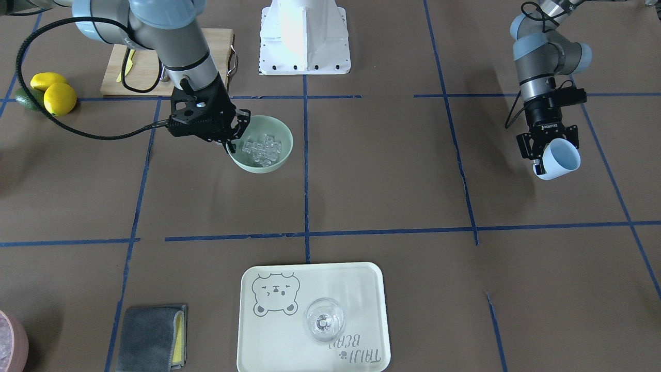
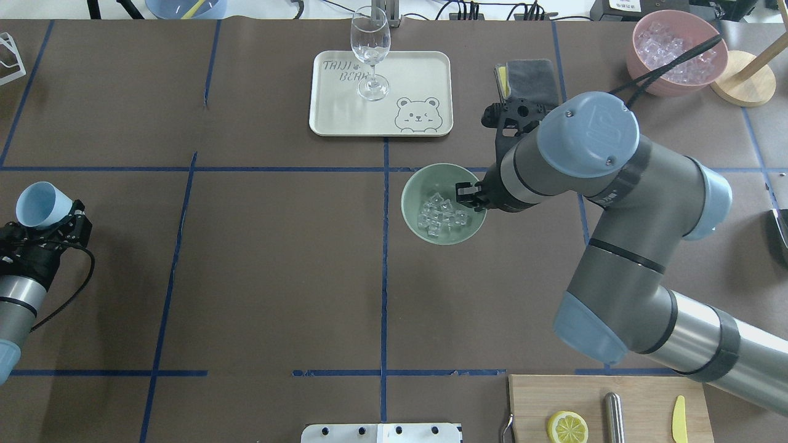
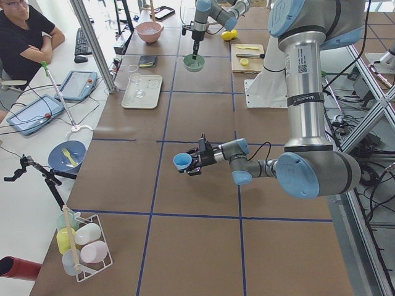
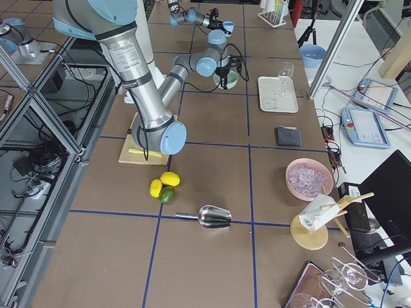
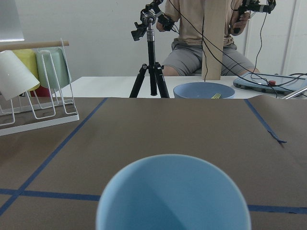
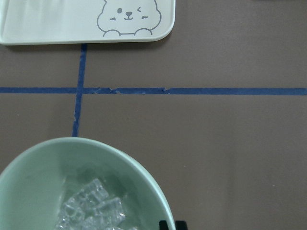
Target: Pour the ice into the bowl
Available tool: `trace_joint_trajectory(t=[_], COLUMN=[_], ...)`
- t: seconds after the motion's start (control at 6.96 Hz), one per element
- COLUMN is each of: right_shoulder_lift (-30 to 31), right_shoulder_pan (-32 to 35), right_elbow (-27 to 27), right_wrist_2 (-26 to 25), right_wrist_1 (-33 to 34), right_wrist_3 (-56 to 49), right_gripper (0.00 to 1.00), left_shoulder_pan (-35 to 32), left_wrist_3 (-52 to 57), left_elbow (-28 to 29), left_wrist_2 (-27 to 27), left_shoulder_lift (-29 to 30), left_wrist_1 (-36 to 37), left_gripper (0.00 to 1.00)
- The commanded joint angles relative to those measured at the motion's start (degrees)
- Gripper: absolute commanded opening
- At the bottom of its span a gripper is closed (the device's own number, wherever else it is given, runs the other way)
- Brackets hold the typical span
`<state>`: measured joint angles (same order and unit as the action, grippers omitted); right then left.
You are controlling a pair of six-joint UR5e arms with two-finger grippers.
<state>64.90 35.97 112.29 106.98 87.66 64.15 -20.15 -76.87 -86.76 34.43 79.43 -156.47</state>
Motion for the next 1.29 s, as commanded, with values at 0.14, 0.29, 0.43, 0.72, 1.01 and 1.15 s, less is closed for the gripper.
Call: trace_joint_trajectory(t=[0.14, 0.29, 0.43, 0.72, 1.01, 1.15], right_shoulder_lift=[6.9, 8.5, 9.8, 13.0, 16.6, 19.2], right_shoulder_pan=[3.3, 5.2, 6.5, 8.2, 9.6, 10.3], right_elbow=[3.7, 4.3, 4.9, 5.1, 5.9, 5.9], right_wrist_2=[2.6, 5.0, 5.2, 5.3, 5.2, 5.2], right_wrist_1=[-0.3, -0.4, -0.4, -0.5, -0.6, -2.4], right_wrist_3=[-5.9, -8.0, -9.9, -14.3, -18.2, -20.8], right_gripper=[0.0, 0.0, 0.0, 0.0, 0.0, 0.0], left_shoulder_pan=[0.4, 0.4, 0.6, 0.6, 0.4, 0.3], left_wrist_3=[0.1, 0.6, 0.6, 0.1, 1.7, 4.3], left_elbow=[3.3, 3.4, 3.4, 3.2, 0.1, -3.6], left_wrist_2=[-0.6, -0.3, -0.2, 0.2, 2.5, 2.8], left_shoulder_lift=[1.0, 1.0, 1.0, 0.9, -0.1, -2.8], left_wrist_1=[0.1, 0.1, 0.1, -0.2, -0.4, -0.4], left_gripper=[0.0, 0.27, 0.99, 1.0, 1.0, 1.0])
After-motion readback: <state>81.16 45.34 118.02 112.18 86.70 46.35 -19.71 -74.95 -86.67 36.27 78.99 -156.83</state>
